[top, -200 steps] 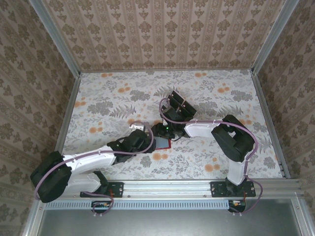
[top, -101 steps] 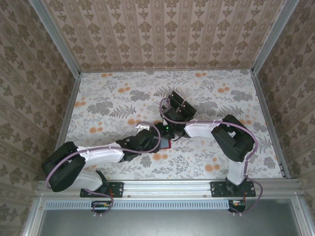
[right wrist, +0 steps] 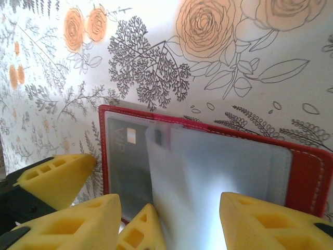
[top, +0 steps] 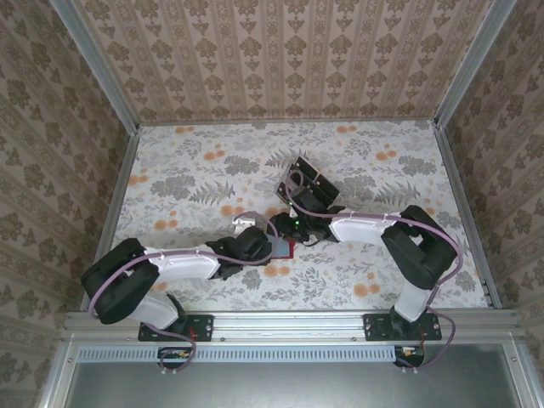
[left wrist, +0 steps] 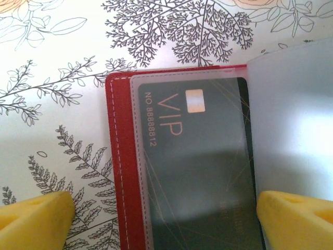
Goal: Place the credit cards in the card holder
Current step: Flip over the card slot in the card holder.
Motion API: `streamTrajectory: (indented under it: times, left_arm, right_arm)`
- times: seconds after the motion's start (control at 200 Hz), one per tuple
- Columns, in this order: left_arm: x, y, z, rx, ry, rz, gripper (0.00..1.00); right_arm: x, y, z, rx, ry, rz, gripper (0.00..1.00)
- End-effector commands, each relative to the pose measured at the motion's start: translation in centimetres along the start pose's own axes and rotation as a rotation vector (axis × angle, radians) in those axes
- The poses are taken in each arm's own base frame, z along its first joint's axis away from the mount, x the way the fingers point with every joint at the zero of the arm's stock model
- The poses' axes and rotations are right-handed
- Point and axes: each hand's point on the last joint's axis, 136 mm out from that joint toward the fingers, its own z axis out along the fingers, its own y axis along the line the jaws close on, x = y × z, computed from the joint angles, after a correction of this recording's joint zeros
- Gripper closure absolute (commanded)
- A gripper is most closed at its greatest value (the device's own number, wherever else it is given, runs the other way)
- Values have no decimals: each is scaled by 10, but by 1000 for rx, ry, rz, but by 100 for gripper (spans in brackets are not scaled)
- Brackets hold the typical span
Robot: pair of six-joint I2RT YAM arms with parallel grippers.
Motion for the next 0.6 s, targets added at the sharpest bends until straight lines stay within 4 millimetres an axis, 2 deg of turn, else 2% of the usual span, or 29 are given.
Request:
streamTrajectory:
  times: [0.0,0.42,0.595]
  left_arm:
    - [17,17,0,-55,31,-12,0]
    - [17,18,-1,-50,22,-17,0]
    - [17,19,-3,-50,19,-19,0]
  right_arm:
    - [-2,-6,-10,26,-30,6,45]
    - [4,0,1,-6,-1,15,46]
    - [6,8,8,-34,13,12,47]
